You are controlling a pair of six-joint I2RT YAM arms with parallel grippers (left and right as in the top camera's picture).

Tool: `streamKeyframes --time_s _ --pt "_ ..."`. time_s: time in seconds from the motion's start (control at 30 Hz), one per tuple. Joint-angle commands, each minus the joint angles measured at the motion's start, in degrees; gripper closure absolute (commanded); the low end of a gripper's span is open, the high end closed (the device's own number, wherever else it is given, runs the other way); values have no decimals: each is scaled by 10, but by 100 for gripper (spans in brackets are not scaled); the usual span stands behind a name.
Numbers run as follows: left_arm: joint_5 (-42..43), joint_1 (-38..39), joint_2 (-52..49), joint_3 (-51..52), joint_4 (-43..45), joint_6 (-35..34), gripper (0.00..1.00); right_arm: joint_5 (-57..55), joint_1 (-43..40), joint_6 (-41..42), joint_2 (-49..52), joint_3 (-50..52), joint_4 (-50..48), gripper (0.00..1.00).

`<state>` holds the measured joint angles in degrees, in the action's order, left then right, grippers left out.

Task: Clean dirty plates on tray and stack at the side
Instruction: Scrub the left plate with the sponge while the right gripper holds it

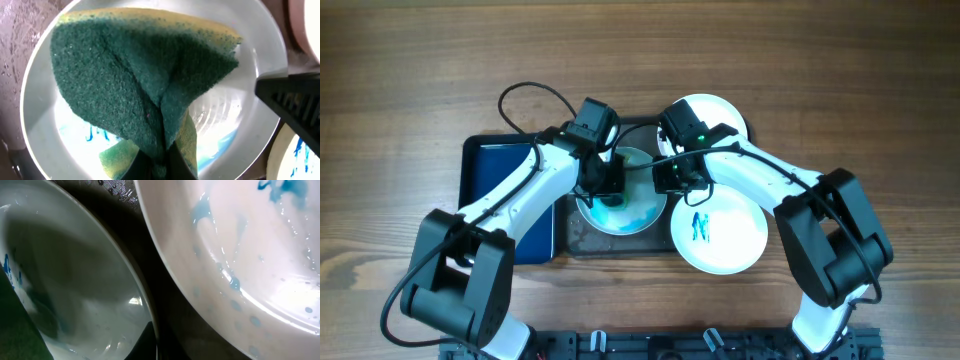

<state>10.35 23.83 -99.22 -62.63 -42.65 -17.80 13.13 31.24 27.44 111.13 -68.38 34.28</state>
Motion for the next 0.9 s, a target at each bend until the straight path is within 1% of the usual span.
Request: streamKeyframes --time_s 0.0,0.1,0.23,0.33,0.37,0.5,0.6,0.67,0.77,0.87 --pt "-3 6 -3 -11 -9 12 96 -10 -1 12 19 5 1 96" --pt "18 32 -6 -11 -2 21 96 -6 -1 11 19 5 1 96" --pt "30 58 -43 -11 30 -23 96 -2 -1 12 19 5 2 95" --pt "40 59 -87 -11 53 -28 96 -2 -2 12 19 5 7 96" --pt "30 57 -99 -11 56 -28 96 -2 -1 12 19 5 10 95" --pt "-64 32 -107 -11 50 -53 96 -2 -2 12 19 5 15 96" --pt "-137 -3 -107 -11 14 -88 96 -2 -2 13 19 5 16 96" --pt "-164 -26 -107 -11 -4 -97 96 -2 -2 13 19 5 16 96" --pt "-171 -55 -107 -11 -17 -101 96 -2 -2 12 19 5 16 96" --pt "-213 -66 -107 -11 -31 -117 96 -2 -2 13 19 5 17 96"
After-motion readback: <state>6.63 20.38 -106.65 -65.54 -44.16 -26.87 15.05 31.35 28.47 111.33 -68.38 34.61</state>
